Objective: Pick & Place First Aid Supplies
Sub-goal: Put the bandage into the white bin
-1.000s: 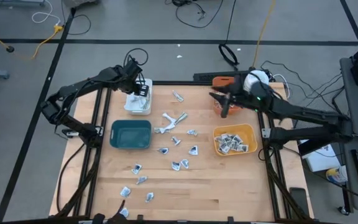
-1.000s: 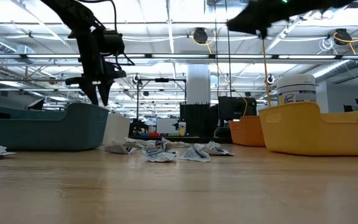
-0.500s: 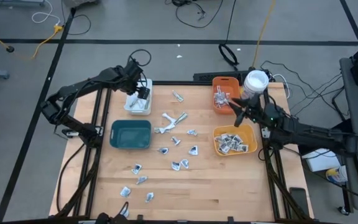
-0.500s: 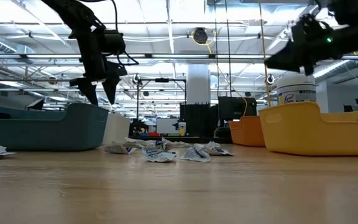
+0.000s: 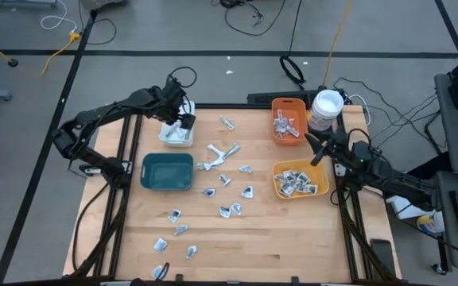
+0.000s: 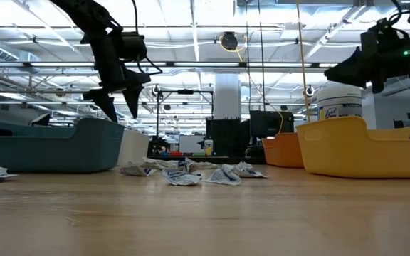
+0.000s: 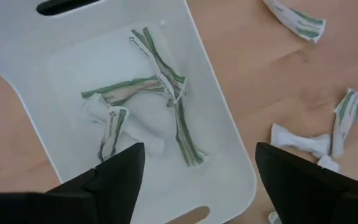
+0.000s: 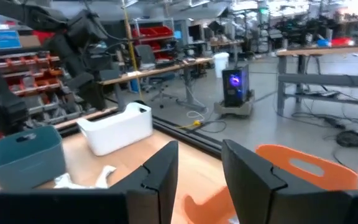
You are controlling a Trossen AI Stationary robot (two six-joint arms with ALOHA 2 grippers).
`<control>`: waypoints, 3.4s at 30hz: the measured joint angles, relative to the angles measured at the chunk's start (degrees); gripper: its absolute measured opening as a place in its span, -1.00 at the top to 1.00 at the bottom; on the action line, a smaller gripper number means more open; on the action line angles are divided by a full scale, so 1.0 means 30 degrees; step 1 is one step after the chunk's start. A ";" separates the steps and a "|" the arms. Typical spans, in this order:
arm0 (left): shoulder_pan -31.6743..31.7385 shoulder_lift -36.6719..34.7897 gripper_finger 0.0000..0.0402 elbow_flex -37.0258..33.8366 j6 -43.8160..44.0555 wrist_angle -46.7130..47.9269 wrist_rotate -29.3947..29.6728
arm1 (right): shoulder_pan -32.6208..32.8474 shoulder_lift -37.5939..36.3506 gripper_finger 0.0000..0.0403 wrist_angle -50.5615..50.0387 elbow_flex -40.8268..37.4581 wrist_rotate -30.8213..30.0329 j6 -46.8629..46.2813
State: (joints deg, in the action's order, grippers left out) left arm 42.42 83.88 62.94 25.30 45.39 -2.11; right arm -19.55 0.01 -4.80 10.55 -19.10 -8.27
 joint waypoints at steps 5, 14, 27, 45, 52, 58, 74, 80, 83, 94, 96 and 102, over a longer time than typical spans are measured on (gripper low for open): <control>-0.0169 0.0000 -0.49 0.0000 0.1267 -0.0022 -0.0285 | 0.0001 0.0127 0.41 -0.1299 0.0481 -0.0147 -0.0096; -0.0407 0.0000 -0.40 0.0007 0.1770 -0.0462 -0.0477 | -0.0022 0.0044 0.41 -0.2173 0.0059 0.1465 -0.1072; -0.0437 0.0000 -0.36 0.0007 0.2281 -0.0780 -0.1899 | -0.0036 0.0086 0.42 0.3018 -0.3137 0.0735 -0.0977; -0.0903 0.0514 -0.09 0.1589 0.1586 -0.1629 -0.2284 | -0.0116 0.1305 0.40 0.3439 -0.3198 -0.0078 -0.0503; -0.1407 0.2447 0.13 0.5293 -0.1177 -0.0924 -0.1850 | -0.0117 0.1305 0.41 0.3463 -0.3213 -0.0078 -0.0503; -0.1490 0.5195 0.22 0.9201 -0.2435 0.0864 -0.1094 | -0.0110 0.1305 0.42 0.3490 -0.3220 -0.0086 -0.0503; -0.1841 1.2964 0.10 1.8496 -0.2506 0.6033 -0.0008 | -0.0111 0.1305 0.42 0.3520 -0.3228 -0.0086 -0.0503; -0.2324 1.4690 0.10 1.9169 -0.2465 0.5965 0.0228 | -0.0109 0.1312 0.41 0.3520 -0.3228 -0.0086 -0.0503; -0.2553 1.5331 0.09 1.9169 -0.2504 0.5973 0.0206 | -0.0114 0.1312 0.42 0.3523 -0.3228 -0.0083 -0.0503; -0.3074 1.7511 0.09 1.9183 0.1131 0.5697 0.0728 | -0.0113 0.1312 0.40 0.3527 -0.3228 -0.0086 -0.0503; -0.3197 1.7918 0.10 1.9176 0.2178 0.5697 0.0734 | -0.0112 0.1312 0.41 0.3526 -0.3228 -0.0086 -0.0503; -0.3578 1.8337 0.10 1.9161 0.3142 0.5032 0.0727 | -0.0116 0.1312 0.42 0.3520 -0.3228 -0.0092 -0.0503</control>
State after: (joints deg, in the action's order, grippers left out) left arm 31.69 138.89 120.42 34.72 60.48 0.07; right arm -19.90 3.95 5.76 0.86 -19.37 -9.78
